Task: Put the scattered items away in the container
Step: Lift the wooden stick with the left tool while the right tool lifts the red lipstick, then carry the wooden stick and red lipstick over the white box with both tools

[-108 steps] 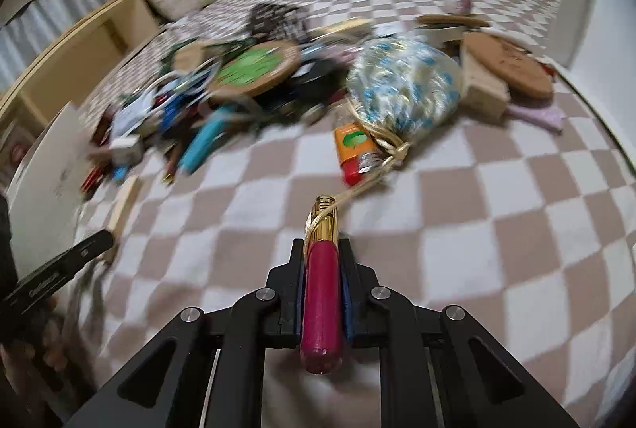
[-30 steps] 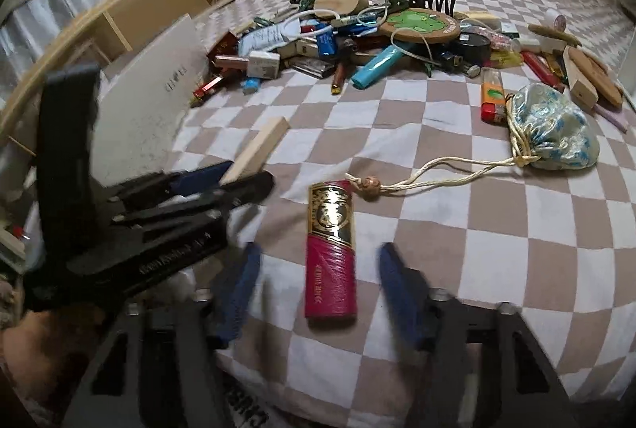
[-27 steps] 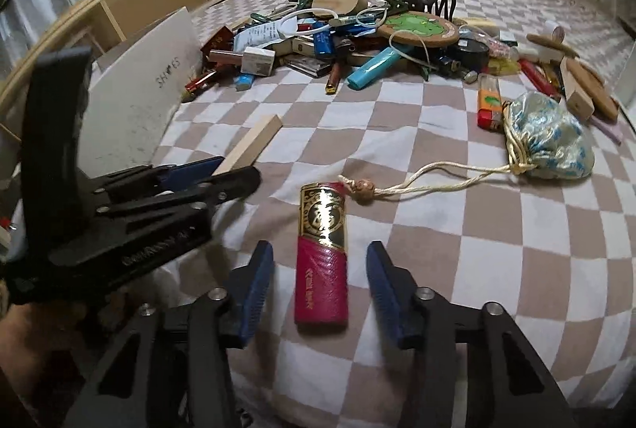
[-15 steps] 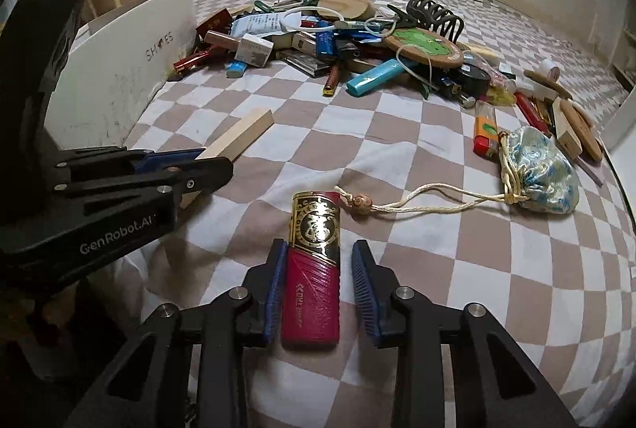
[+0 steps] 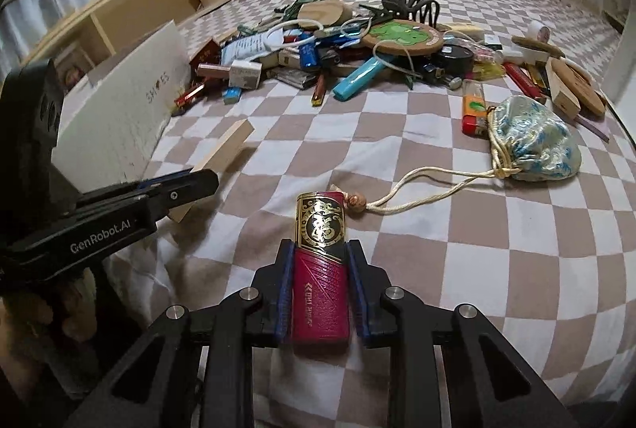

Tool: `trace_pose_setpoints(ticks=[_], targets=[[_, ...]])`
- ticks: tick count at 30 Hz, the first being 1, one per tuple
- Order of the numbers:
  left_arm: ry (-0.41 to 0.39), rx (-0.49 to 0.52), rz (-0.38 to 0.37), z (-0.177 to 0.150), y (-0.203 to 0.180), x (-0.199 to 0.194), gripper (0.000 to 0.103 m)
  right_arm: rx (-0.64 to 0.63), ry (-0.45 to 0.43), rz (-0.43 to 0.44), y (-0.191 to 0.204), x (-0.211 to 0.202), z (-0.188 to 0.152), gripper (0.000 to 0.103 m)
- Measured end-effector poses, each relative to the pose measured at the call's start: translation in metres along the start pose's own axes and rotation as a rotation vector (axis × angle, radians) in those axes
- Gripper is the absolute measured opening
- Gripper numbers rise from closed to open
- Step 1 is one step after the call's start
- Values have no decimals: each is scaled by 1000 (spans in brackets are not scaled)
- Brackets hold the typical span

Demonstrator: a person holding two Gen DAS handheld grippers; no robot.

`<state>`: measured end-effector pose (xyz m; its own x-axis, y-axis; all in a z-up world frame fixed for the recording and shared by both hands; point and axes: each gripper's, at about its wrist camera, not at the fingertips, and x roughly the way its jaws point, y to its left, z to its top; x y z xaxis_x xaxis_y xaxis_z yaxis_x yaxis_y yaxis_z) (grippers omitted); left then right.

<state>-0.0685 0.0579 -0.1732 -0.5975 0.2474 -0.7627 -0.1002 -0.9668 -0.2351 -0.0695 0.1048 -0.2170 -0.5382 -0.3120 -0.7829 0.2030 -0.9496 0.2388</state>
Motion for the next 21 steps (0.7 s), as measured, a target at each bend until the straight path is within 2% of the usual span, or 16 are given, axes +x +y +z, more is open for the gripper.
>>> trace_pose_setpoints(ticks=[8,15,21], targets=[[-68,14,8,13,-5,-23,17,88,-68,59,-11,-21,15,27],[-131,10,-1,32,-6,-48,17,105,-136,84,-6,-39,36,27],[-209,6,7,52,-3,-78,17,64,-206,105,13,-59,59,27]])
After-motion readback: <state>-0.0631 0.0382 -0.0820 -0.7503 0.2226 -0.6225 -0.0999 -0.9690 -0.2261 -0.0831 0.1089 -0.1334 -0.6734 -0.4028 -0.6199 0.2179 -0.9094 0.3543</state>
